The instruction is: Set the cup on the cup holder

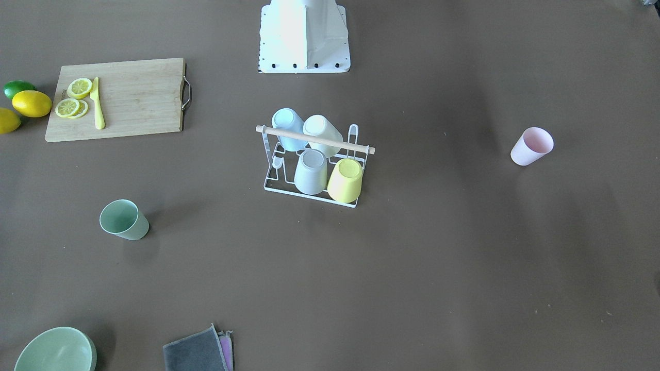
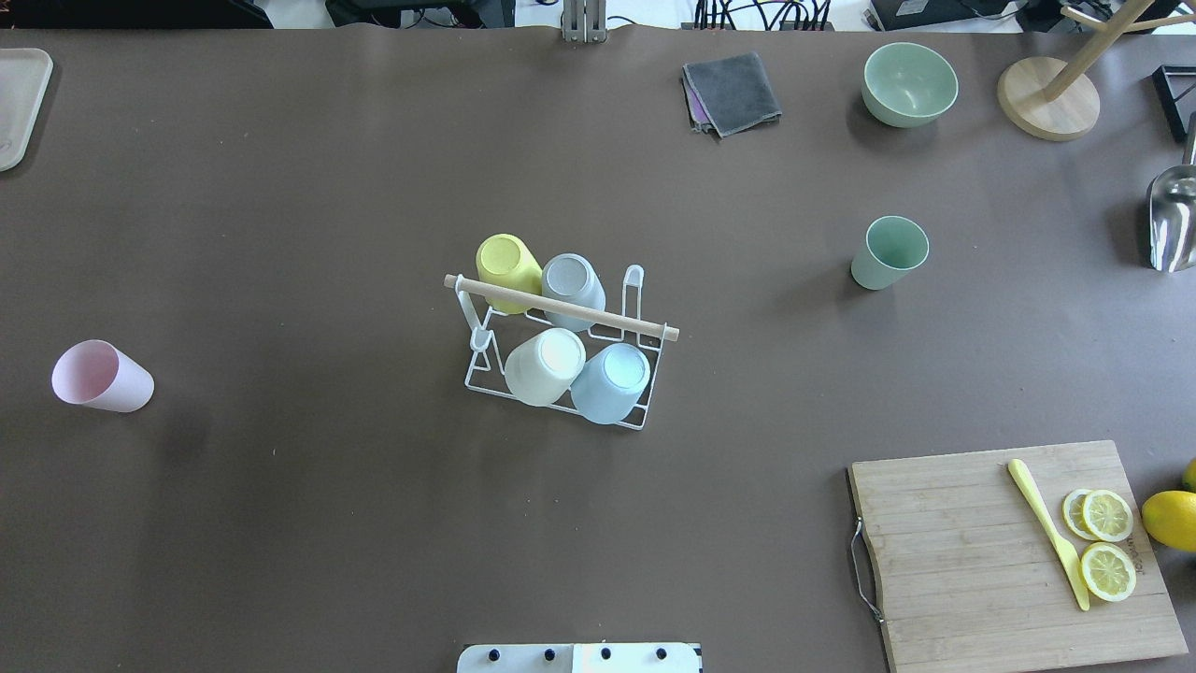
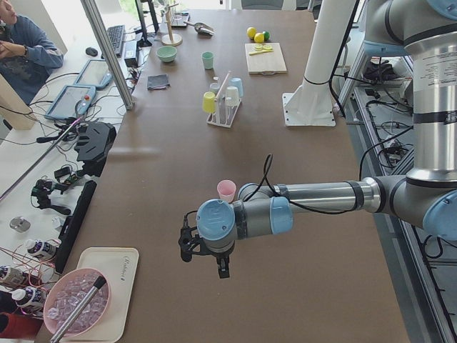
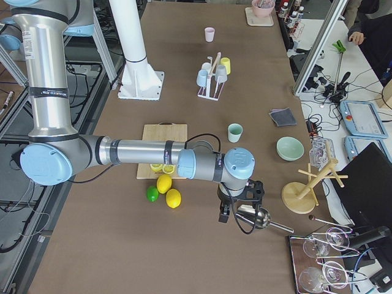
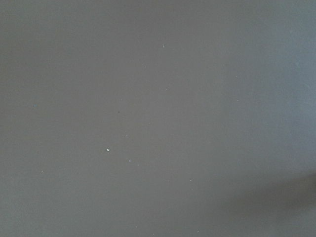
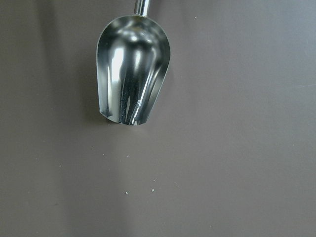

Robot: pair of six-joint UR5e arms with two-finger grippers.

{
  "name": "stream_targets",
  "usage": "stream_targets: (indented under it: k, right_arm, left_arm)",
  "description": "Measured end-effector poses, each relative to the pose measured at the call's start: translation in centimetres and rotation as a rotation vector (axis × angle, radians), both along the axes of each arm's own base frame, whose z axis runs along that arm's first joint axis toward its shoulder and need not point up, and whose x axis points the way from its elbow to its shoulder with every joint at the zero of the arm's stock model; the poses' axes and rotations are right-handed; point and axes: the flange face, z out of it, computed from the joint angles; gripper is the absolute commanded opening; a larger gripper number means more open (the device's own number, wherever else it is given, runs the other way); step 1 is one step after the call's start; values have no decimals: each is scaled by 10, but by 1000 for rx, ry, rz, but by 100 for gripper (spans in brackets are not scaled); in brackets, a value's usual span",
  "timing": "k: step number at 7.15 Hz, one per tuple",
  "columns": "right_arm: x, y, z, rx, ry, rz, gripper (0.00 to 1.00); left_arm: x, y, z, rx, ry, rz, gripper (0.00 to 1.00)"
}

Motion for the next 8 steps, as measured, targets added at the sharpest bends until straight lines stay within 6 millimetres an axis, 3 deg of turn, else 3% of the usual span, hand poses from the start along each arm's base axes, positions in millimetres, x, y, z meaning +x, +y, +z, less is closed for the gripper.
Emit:
stream_targets:
  k: [2, 3, 8]
  right_arm:
    - [-11, -7, -13, 16, 3, -10, 100]
    - [-24, -12, -31, 31, 6, -14, 100]
    - [-133, -19, -131, 143, -32, -130, 100]
  left_arm:
    - [0, -1, -1, 2, -1, -1, 99]
    - [0, -1, -2, 2, -1, -2, 99]
    - [0, -2, -5, 14, -5, 4, 99]
